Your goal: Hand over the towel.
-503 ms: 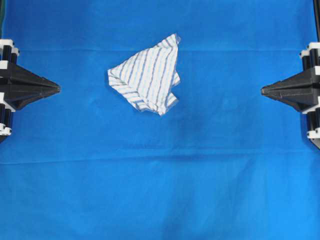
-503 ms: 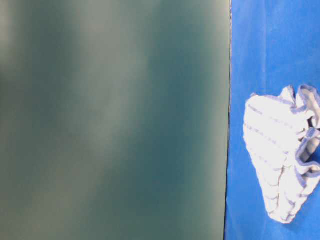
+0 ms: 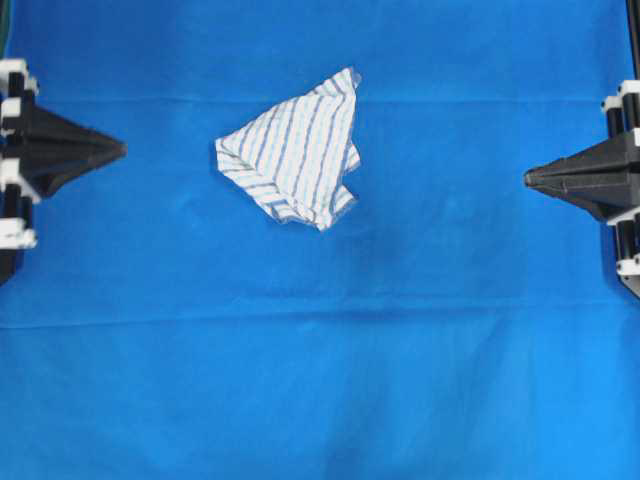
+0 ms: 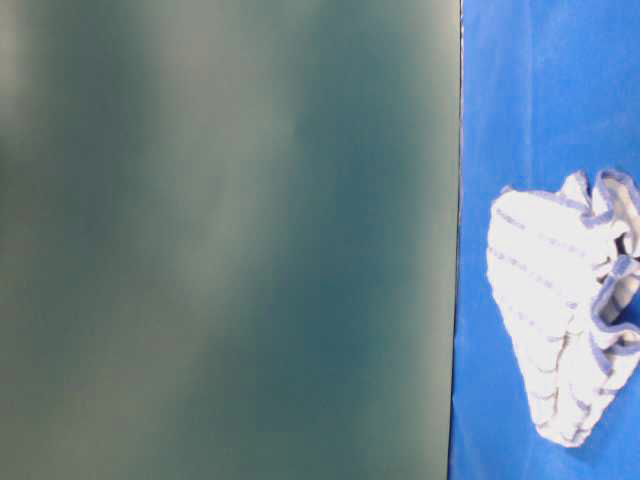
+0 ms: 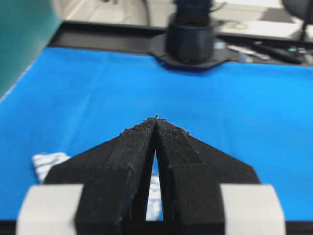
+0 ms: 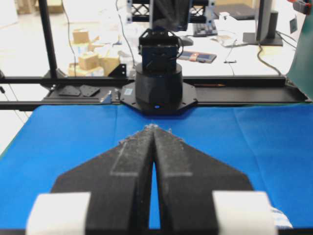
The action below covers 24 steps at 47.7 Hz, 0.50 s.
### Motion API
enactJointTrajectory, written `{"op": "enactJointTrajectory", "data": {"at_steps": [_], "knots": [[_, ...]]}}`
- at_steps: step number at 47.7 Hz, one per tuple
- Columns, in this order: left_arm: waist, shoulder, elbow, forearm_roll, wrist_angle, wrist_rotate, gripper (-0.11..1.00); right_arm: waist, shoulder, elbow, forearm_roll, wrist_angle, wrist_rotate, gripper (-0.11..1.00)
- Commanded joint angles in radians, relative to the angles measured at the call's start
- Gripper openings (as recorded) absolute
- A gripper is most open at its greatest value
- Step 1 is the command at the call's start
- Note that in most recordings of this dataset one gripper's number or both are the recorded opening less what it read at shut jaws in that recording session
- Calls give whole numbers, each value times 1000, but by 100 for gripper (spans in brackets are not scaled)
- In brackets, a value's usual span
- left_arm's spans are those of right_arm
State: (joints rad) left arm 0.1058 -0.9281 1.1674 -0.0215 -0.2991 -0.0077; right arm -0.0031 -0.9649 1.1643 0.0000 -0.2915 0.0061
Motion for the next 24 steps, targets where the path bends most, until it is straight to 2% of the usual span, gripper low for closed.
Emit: {"op": "enactJointTrajectory", "data": {"at_steps": [1,6,10,18,21,24], "knots": [[35,49,-44,-3,-9,0,2,0,8,-23,2,-5,2,1],[60,117,-74,-5,-11,-2,5,2,12,-23,2,-5,2,1],[67,173,-101,-8,-9,-6,25,0,14,-21,3,-5,2,1],[97,321,-158,-9,0,-31,75,2,23,-20,3,0,2,1],[112,396,-187,-9,12,-48,87,0,29,-20,3,0,2,1],[123,465,-213,-9,32,-58,93,2,35,-20,3,0,2,1]]}}
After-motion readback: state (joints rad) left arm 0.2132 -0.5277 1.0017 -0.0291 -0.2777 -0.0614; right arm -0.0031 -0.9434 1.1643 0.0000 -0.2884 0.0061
